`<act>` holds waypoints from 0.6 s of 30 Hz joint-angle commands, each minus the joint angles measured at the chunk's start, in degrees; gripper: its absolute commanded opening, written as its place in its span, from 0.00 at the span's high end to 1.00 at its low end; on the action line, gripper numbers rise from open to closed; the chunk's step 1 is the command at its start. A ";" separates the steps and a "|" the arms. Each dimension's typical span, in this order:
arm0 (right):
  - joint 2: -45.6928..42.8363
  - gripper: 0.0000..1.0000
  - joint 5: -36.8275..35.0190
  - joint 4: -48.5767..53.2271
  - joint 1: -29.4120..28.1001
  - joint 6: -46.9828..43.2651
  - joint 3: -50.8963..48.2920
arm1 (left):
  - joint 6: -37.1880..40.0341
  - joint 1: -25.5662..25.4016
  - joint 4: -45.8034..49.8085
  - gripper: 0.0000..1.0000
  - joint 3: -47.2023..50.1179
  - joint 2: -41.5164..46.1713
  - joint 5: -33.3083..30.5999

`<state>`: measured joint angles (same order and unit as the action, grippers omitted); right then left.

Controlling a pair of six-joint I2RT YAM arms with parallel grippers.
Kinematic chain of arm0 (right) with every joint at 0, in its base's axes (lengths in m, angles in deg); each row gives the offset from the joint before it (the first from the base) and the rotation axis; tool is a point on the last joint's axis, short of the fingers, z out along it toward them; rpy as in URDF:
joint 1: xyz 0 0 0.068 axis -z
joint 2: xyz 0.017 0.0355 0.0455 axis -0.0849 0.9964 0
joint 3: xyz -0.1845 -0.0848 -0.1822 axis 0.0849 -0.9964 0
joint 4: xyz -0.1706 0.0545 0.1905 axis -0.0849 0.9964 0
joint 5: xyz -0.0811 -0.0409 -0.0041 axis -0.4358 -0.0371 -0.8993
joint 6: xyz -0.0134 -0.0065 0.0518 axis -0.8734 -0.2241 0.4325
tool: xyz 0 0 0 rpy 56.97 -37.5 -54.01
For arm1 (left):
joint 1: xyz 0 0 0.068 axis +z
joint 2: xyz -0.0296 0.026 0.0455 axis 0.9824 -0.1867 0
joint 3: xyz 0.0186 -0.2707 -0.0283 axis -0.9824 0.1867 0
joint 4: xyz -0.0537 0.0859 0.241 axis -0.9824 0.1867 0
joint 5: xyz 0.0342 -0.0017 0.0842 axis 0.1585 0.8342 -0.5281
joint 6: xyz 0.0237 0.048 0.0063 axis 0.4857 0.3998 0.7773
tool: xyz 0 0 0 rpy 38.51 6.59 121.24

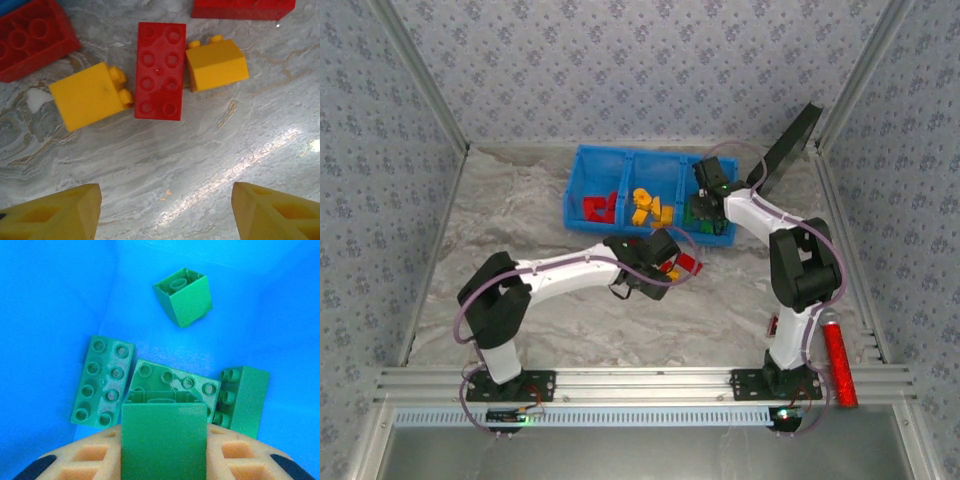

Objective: Sort the legos into containers by color
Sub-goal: Place the lego in the container, then pick up the lego from the center of the table.

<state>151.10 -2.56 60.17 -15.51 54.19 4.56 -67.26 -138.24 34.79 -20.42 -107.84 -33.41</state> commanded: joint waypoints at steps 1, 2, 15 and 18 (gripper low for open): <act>1.43 0.64 1.18 -0.71 0.77 -0.96 1.92 | 5.03 -0.41 -0.37 0.31 -4.16 -2.65 0.08; 1.52 0.63 1.30 -0.72 0.79 -1.04 1.93 | 6.15 -0.42 -0.01 0.31 -4.95 -3.46 -0.24; 1.79 0.52 3.64 -0.83 2.14 -1.57 1.42 | 16.19 -0.17 1.63 0.32 -11.12 -10.88 -3.72; 1.53 0.52 3.90 -0.89 2.15 -1.74 1.36 | 17.23 0.42 1.15 0.33 -11.54 -11.90 -3.11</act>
<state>152.13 0.46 59.27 -13.74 53.31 4.94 -52.70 -138.13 35.01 -29.75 -118.64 -35.84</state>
